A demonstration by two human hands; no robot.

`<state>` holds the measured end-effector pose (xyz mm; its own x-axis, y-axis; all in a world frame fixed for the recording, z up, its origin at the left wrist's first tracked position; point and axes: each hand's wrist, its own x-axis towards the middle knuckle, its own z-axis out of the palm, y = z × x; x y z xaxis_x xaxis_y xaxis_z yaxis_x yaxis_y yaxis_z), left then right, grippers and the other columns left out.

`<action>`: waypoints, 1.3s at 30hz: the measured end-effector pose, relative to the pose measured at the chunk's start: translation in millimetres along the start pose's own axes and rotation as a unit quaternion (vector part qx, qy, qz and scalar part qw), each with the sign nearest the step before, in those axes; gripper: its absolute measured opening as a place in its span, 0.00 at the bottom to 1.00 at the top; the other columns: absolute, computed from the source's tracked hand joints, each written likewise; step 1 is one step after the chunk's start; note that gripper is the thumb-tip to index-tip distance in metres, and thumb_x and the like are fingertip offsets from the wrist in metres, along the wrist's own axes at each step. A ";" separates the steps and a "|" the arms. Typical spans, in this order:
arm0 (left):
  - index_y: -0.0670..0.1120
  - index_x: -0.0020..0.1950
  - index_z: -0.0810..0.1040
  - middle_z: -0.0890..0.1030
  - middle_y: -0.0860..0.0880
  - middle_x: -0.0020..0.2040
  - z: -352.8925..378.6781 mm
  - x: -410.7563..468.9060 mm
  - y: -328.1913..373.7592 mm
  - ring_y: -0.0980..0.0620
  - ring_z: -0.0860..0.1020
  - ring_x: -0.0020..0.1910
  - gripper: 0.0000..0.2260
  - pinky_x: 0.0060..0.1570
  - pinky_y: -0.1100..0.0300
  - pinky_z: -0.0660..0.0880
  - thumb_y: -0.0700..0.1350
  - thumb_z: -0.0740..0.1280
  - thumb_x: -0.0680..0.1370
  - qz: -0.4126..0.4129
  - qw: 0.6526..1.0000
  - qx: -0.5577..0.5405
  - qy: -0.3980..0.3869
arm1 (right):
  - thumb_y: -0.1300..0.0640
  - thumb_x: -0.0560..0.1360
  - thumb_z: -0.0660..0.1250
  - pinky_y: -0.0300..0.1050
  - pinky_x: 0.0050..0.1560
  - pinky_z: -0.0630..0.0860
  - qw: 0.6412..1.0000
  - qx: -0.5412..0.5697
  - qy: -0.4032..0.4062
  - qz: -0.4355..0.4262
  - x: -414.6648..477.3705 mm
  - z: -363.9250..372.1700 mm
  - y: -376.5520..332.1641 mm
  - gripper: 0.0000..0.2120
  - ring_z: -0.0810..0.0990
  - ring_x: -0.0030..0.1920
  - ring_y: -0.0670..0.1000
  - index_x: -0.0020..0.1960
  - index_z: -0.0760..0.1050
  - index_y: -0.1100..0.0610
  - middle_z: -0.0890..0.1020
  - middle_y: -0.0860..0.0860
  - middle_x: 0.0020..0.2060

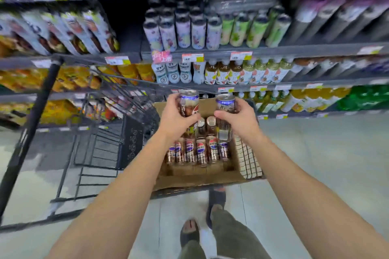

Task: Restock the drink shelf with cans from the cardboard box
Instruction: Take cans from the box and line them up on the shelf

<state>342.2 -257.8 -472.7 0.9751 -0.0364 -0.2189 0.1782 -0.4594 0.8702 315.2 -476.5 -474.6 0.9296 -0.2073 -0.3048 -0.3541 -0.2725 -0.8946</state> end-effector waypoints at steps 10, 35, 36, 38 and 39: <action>0.54 0.77 0.66 0.76 0.55 0.70 -2.9 -63.0 125.7 0.54 0.76 0.68 0.45 0.69 0.49 0.74 0.60 0.82 0.65 0.141 0.989 0.006 -0.044 | 0.38 0.60 0.82 0.54 0.65 0.76 0.985 0.009 0.153 -0.075 -101.6 -97.6 -86.4 0.52 0.77 0.64 0.50 0.77 0.65 0.53 0.77 0.49 0.67; 0.56 0.75 0.68 0.80 0.55 0.63 332.6 -137.5 437.5 0.56 0.82 0.55 0.38 0.56 0.54 0.81 0.53 0.82 0.69 0.276 0.957 -0.010 -0.090 | 0.47 0.68 0.81 0.45 0.59 0.76 0.948 -0.059 0.270 -0.158 -156.4 -574.7 -57.8 0.34 0.77 0.58 0.48 0.70 0.73 0.51 0.79 0.44 0.57; 0.56 0.75 0.67 0.80 0.55 0.63 341.6 -137.6 445.5 0.57 0.82 0.55 0.38 0.54 0.58 0.80 0.52 0.82 0.70 0.274 0.958 -0.007 -0.086 | 0.47 0.68 0.81 0.45 0.58 0.76 0.948 -0.058 0.270 -0.160 -152.6 -587.7 -57.8 0.34 0.78 0.58 0.48 0.70 0.73 0.51 0.79 0.44 0.57; 0.55 0.76 0.67 0.80 0.55 0.64 357.6 -134.2 460.4 0.59 0.81 0.56 0.38 0.55 0.58 0.79 0.51 0.82 0.71 0.274 0.959 -0.007 -0.080 | 0.46 0.68 0.80 0.45 0.56 0.75 0.948 -0.056 0.269 -0.160 -141.8 -611.7 -57.5 0.32 0.78 0.59 0.49 0.69 0.74 0.50 0.80 0.46 0.59; 0.55 0.76 0.67 0.79 0.55 0.64 364.8 -130.9 466.9 0.60 0.80 0.56 0.38 0.57 0.56 0.80 0.51 0.82 0.71 0.271 0.959 -0.009 -0.077 | 0.47 0.68 0.80 0.44 0.54 0.75 0.949 -0.051 0.267 -0.160 -135.1 -622.2 -57.4 0.32 0.78 0.59 0.49 0.68 0.74 0.50 0.81 0.46 0.59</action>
<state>249.5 -791.2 -198.8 0.8942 -0.3967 0.2075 -0.3469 -0.3208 0.8813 146.3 -1017.5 -178.9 0.8164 -0.5375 0.2109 -0.0955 -0.4858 -0.8688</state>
